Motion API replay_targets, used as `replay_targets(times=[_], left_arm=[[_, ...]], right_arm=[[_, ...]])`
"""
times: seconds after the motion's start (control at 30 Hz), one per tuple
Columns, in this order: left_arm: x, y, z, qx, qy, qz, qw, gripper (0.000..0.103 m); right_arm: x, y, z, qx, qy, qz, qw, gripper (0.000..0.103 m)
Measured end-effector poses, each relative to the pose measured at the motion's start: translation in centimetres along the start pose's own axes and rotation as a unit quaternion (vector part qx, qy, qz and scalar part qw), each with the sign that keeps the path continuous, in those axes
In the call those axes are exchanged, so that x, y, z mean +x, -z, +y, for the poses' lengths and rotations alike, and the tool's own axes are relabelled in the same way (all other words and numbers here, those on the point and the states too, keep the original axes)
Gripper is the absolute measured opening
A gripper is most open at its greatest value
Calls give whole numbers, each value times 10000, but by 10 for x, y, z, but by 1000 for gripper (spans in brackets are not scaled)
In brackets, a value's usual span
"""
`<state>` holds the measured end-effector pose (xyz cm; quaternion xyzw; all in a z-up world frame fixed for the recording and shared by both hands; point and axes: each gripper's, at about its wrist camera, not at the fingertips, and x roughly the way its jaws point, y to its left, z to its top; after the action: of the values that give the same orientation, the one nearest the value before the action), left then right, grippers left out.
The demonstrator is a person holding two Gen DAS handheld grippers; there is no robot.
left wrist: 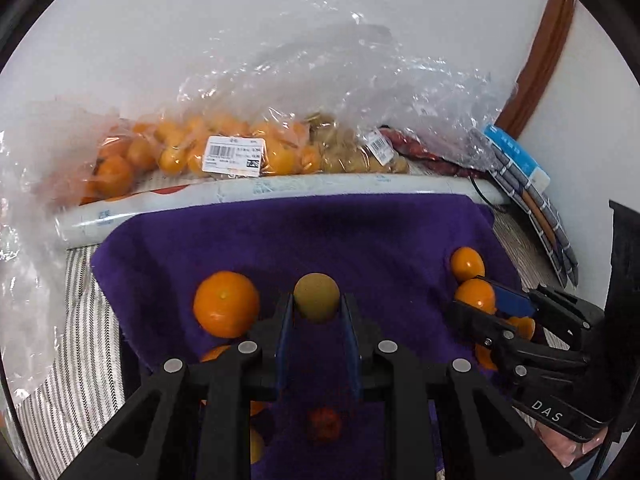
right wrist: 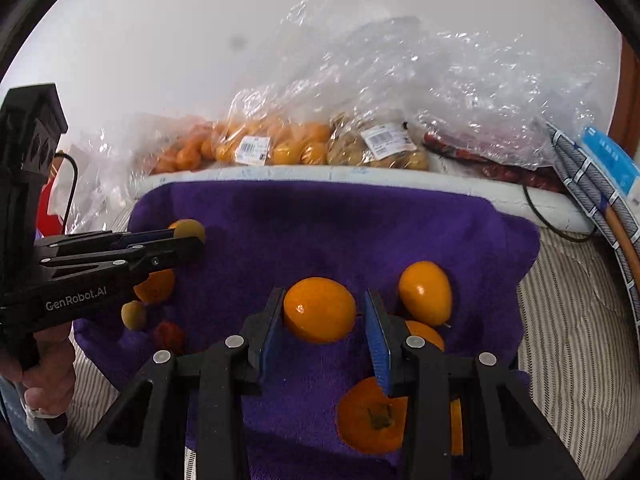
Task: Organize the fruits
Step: 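Carry the greenish fruit and orange onto the towel beside the others, then open both tools to release the fruits and lift away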
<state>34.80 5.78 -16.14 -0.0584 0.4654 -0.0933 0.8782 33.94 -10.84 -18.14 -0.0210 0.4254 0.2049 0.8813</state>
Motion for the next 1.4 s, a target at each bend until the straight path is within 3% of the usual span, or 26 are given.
replay_targets(times=[0.4,0.9,1.03,1.2,1.27,1.4], left_arm=[[12,1,6,-27,-131,174,9998,22],[22,1,12,-160,-31,373,9992,23],[17,1,11,-118,-119,353,9992,32],[2,-4,8,-101,-315,321,9989,33],[-10,-7,4,-62,-390,225,9990,41],[-42,-3,-3,-175,-352,30,9992,45]], right_arm=[[13,6,1,-139,126,192,9996,39],[14,7,1,-166,193,172,9995,41],[5,4,5,-205,213,46,9996,59],[-16,-1,11,-157,216,-58,9996,61],[-31,-3,13,-78,292,-125,9995,63],[-67,-5,14,112,531,-240,9982,63]])
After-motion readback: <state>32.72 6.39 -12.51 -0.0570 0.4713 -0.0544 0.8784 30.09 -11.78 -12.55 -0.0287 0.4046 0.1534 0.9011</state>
